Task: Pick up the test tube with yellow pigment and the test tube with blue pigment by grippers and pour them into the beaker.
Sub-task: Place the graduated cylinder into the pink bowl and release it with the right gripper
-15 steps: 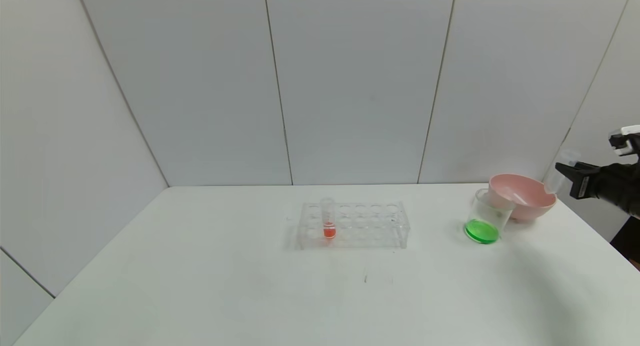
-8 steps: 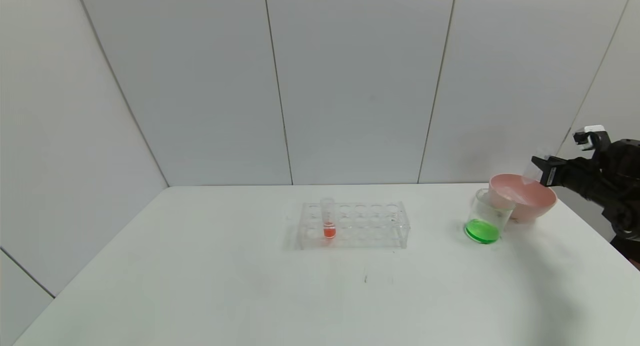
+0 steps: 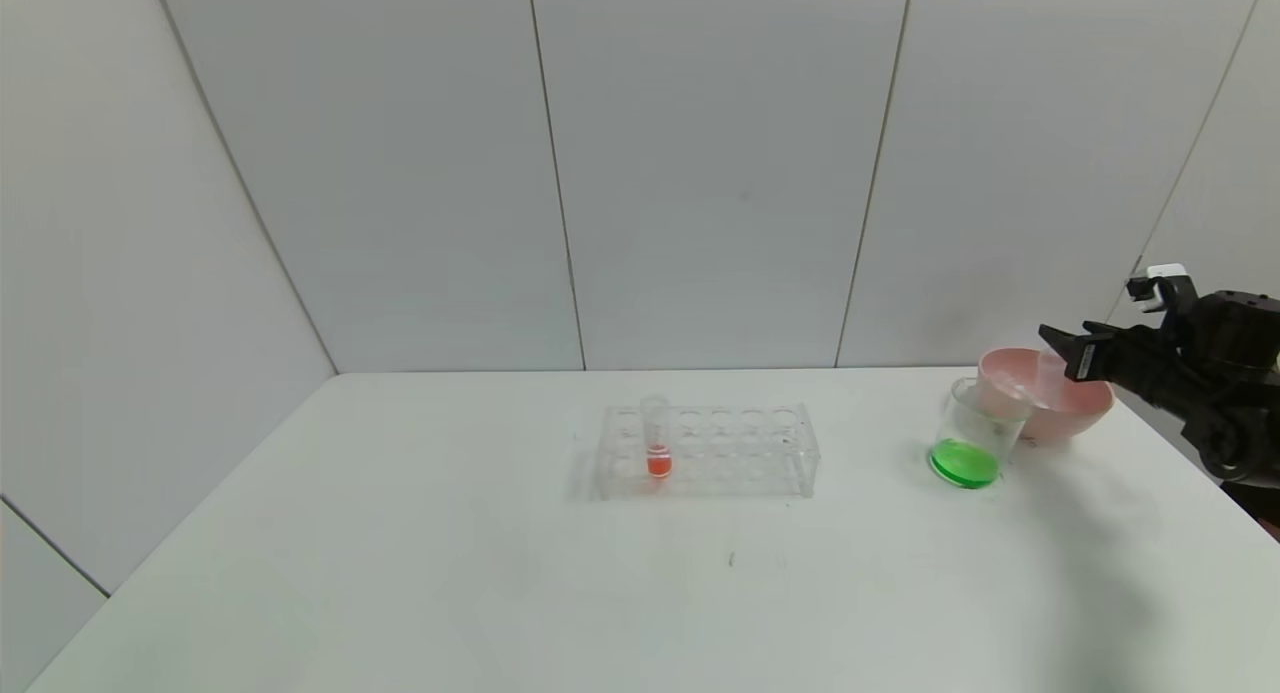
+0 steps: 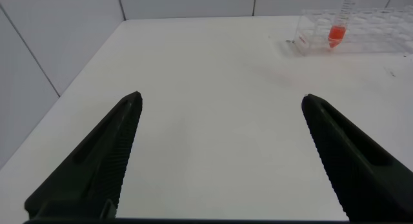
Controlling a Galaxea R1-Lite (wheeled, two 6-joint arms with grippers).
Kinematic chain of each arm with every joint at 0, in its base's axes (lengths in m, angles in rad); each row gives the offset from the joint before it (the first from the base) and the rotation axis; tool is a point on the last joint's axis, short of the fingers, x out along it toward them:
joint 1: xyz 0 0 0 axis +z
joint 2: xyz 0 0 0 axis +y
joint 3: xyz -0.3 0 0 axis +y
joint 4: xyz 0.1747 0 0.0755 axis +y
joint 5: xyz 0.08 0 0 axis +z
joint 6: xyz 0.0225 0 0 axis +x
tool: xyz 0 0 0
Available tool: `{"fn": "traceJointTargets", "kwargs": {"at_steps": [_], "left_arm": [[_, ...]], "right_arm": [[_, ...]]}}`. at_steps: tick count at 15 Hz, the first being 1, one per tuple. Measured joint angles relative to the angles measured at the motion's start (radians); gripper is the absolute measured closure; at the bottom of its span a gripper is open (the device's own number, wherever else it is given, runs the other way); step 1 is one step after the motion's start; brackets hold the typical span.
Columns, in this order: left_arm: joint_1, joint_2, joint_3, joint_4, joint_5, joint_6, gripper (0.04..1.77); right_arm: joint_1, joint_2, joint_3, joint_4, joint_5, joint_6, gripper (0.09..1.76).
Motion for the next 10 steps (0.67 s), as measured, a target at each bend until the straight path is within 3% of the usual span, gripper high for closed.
{"fn": "traceJointTargets", "kwargs": {"at_steps": [4, 7, 10], "left_arm": [[0.000, 0.000, 0.000, 0.000, 0.000, 0.000, 0.05], [0.000, 0.000, 0.000, 0.000, 0.000, 0.000, 0.05], [0.000, 0.000, 0.000, 0.000, 0.000, 0.000, 0.05]], "right_arm": [[0.033, -0.004, -0.018, 0.011, -0.019, 0.006, 0.56], [0.129, -0.030, -0.047, 0.079, -0.137, 0.042, 0.43], [0.219, -0.103, -0.028, 0.120, -0.181, 0.099, 0.34]]}}
